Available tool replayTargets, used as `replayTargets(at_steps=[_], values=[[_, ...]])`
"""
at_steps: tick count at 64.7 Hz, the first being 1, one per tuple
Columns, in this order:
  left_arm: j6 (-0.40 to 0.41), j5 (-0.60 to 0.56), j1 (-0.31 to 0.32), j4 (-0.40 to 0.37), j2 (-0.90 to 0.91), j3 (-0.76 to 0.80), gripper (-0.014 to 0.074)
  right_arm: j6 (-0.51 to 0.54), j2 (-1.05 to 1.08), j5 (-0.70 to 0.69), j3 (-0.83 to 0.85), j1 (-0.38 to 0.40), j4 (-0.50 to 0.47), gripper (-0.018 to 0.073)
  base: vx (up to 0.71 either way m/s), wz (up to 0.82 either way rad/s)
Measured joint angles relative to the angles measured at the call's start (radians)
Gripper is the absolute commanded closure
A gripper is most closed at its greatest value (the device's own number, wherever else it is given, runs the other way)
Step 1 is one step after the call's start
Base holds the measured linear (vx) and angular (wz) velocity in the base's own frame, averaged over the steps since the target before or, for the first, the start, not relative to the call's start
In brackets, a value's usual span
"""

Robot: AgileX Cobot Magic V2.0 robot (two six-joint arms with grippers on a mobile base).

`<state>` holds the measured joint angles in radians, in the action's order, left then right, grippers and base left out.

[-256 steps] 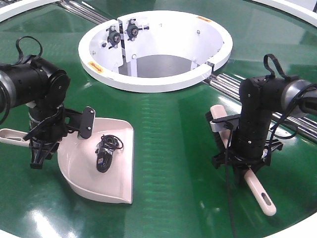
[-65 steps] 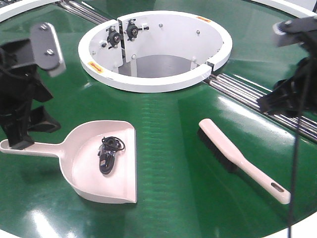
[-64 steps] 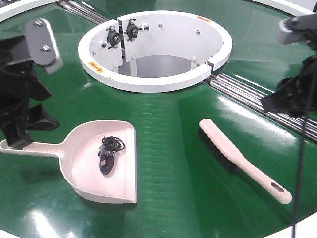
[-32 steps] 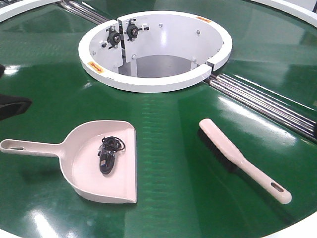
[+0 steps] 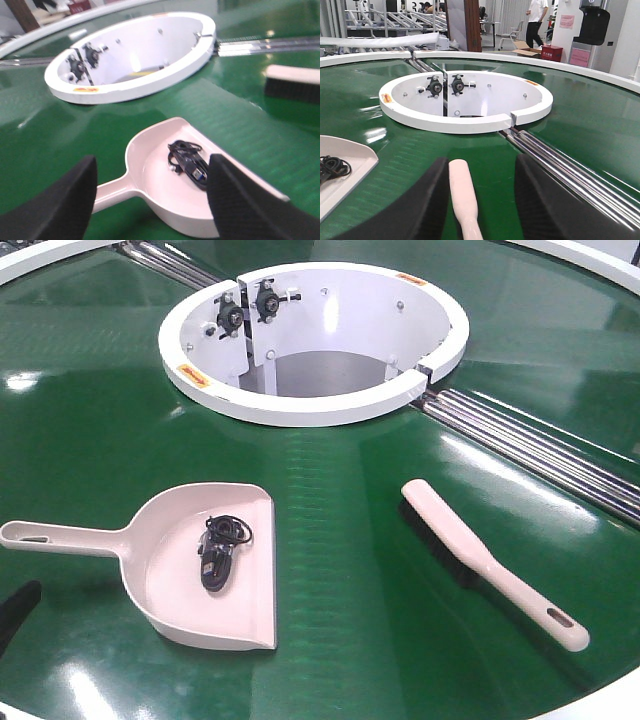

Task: Clean and inspect green conveyor with broom and dustpan

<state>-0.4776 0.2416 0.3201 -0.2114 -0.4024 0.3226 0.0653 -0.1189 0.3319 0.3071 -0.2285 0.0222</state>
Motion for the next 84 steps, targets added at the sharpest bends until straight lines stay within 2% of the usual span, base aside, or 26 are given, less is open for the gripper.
replayTargets(at_steps=[7, 11, 15, 21, 84], values=[[0.001, -0.098, 0.000, -0.080, 0.024, -0.060, 0.0170, 0.000, 0.000, -0.036, -0.035, 0.000, 0.000, 0.0272, 0.00, 0.00], [0.001, -0.113, 0.000, -0.115, 0.027, -0.062, 0.0241, 0.000, 0.000, -0.046, -0.046, 0.000, 0.000, 0.0330, 0.00, 0.00], [0.001, -0.115, 0.000, -0.130, 0.029, -0.062, 0.0367, 0.000, 0.000, -0.046, -0.051, 0.000, 0.000, 0.0414, 0.00, 0.00], [0.000, -0.109, 0.000, -0.134, 0.029, -0.062, 0.0602, 0.001, 0.000, -0.046, -0.051, 0.000, 0.000, 0.0575, 0.00, 0.00], [0.000, -0.125, 0.000, -0.138, 0.029, -0.069, 0.0603, 0.001, 0.000, -0.046, -0.051, 0.000, -0.003, 0.0568, 0.00, 0.00]])
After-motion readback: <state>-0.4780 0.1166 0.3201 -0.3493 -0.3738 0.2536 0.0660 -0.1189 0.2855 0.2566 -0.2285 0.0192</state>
